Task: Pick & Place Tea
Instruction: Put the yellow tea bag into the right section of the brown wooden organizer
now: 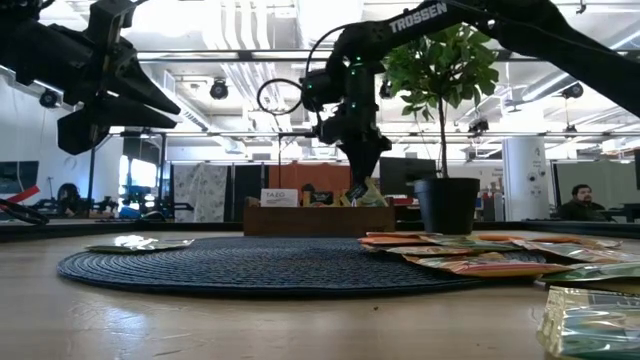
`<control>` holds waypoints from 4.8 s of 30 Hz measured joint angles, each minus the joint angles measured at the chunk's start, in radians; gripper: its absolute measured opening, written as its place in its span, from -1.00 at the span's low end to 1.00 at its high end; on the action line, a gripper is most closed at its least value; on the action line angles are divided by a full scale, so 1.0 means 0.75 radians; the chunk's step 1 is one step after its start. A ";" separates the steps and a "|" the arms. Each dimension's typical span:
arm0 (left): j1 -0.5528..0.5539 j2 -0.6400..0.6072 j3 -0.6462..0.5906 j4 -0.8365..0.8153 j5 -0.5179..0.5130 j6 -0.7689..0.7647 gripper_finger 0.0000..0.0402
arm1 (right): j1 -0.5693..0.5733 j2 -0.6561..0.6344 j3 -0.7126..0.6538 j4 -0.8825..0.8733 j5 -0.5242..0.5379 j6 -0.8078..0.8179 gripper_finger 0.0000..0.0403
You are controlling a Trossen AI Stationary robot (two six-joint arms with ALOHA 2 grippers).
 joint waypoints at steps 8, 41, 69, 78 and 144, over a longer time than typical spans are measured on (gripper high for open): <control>-0.001 0.000 0.000 0.000 0.001 0.005 -0.55 | 0.007 -0.004 -0.004 0.003 0.025 -0.055 -0.95; -0.002 -0.001 0.000 -0.024 0.009 0.050 -0.55 | 0.017 -0.707 -1.051 0.933 -0.025 -0.217 -0.96; -0.002 0.000 0.000 -0.025 -0.016 0.004 -0.55 | -0.108 -0.689 -1.197 1.170 -0.224 -0.402 -0.96; -0.002 -0.001 0.000 -0.025 -0.032 0.005 -0.55 | -0.113 -0.689 -1.233 1.186 -0.221 -0.415 -0.92; -0.001 -0.001 0.000 -0.079 -0.031 -0.044 -0.55 | 0.012 -0.513 -1.047 1.065 -0.056 -0.298 -0.86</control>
